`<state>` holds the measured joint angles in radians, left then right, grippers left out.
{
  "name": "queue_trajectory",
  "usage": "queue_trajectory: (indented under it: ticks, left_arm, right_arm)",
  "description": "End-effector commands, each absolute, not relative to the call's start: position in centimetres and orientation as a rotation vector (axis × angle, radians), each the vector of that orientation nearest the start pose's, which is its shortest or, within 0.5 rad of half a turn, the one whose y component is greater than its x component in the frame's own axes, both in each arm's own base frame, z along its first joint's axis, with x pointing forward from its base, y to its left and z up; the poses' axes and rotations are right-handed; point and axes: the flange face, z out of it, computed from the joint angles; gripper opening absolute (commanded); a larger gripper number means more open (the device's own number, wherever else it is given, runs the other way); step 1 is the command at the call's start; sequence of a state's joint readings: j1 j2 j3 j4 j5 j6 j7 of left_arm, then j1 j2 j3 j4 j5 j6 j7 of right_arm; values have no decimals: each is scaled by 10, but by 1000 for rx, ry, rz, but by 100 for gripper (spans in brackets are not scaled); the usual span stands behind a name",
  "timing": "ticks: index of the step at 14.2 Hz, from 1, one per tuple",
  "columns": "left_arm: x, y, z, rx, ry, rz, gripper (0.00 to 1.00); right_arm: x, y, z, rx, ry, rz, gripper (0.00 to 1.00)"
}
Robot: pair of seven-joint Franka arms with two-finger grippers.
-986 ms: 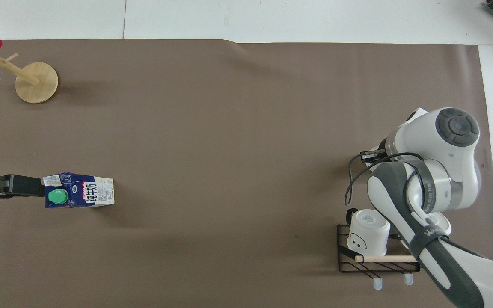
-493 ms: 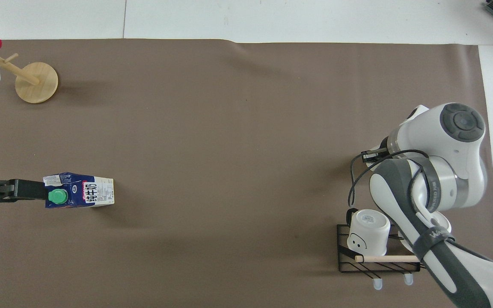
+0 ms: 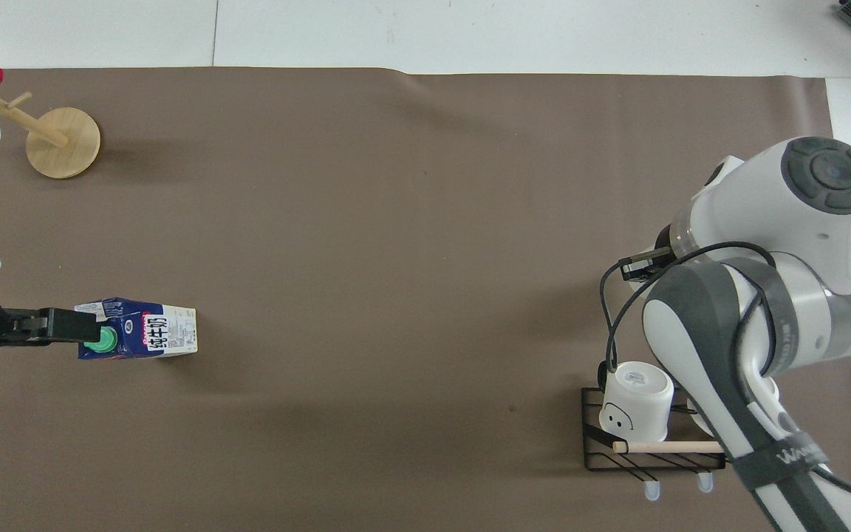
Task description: Place cup and milk on table
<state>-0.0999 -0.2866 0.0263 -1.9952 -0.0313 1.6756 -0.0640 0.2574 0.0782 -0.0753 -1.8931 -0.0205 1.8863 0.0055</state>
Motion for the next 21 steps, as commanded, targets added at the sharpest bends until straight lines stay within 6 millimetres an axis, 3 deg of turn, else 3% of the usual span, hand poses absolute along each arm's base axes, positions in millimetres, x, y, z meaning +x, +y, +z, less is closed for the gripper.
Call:
queue_trajectory:
  ticks: [1,5,9,14,19,21]
  left_arm:
    - [462,-38,568,-3168,5,33,100]
    - [461,-38,554,-3166,5,57,100]
    - [461,-38,546,-3166,4,55,100]
    - [460,-38,535,-3166,3,55,100]
    - [458,-38,522,-3167,2,40,100]
    - [459,-38,518,-3168,-1,31,100]
  right_arm:
    - [556,144,461,-3178,-272,137,0]
    - [539,207,467,-3168,-207,98,0]
    - [520,273,452,-3174,-55,49,0]
    - [508,320,425,-3140,121,19,0]
    - [496,366,383,-3117,248,4,0]
    - [494,366,368,-3110,249,-12,0]
